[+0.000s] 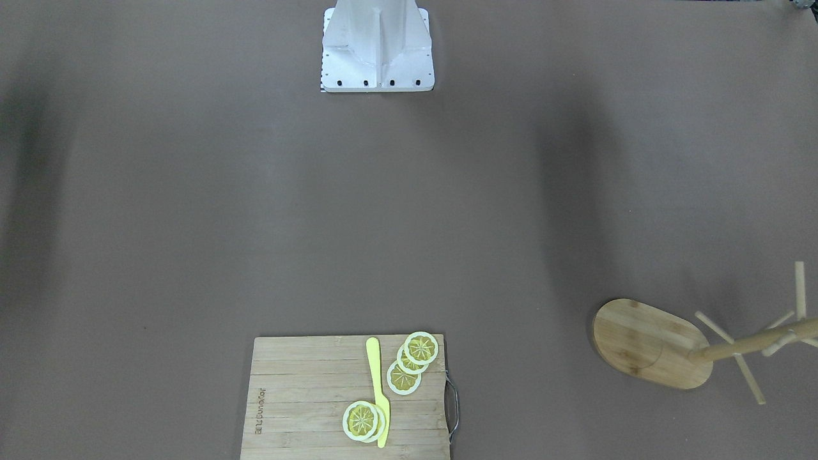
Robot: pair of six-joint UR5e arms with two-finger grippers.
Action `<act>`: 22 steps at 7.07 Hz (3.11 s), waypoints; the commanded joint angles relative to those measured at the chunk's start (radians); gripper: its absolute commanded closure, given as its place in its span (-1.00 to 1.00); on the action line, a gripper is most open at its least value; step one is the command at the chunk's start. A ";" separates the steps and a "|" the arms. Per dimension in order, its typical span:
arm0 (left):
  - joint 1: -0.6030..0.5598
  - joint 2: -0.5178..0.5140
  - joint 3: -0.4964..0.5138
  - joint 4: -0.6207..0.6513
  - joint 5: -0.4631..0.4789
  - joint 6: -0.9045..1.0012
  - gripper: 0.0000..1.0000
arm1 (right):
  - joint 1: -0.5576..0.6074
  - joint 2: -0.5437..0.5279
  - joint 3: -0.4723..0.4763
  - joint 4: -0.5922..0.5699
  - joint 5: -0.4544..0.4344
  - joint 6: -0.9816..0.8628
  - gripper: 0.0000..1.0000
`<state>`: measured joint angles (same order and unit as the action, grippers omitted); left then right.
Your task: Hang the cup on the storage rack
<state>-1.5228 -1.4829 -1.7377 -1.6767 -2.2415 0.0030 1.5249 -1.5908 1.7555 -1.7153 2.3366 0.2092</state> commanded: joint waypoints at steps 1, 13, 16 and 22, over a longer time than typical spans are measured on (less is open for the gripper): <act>0.000 0.000 -0.003 0.002 0.000 -0.004 -0.97 | 0.000 0.000 0.002 0.000 0.006 0.002 -1.00; -0.002 0.029 -0.071 -0.005 -0.003 -0.001 -0.97 | 0.090 -0.061 -0.234 0.306 -0.002 -0.045 -1.00; -0.002 0.035 -0.069 -0.005 -0.003 -0.001 -0.97 | 0.089 -0.032 -0.412 0.462 0.053 -0.011 -1.00; 0.000 0.035 -0.059 -0.005 -0.003 0.000 -0.97 | 0.034 -0.018 -0.459 0.464 0.059 -0.011 -1.00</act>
<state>-1.5234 -1.4468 -1.7970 -1.6816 -2.2442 0.0029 1.5830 -1.6098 1.3078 -1.2518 2.3931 0.1979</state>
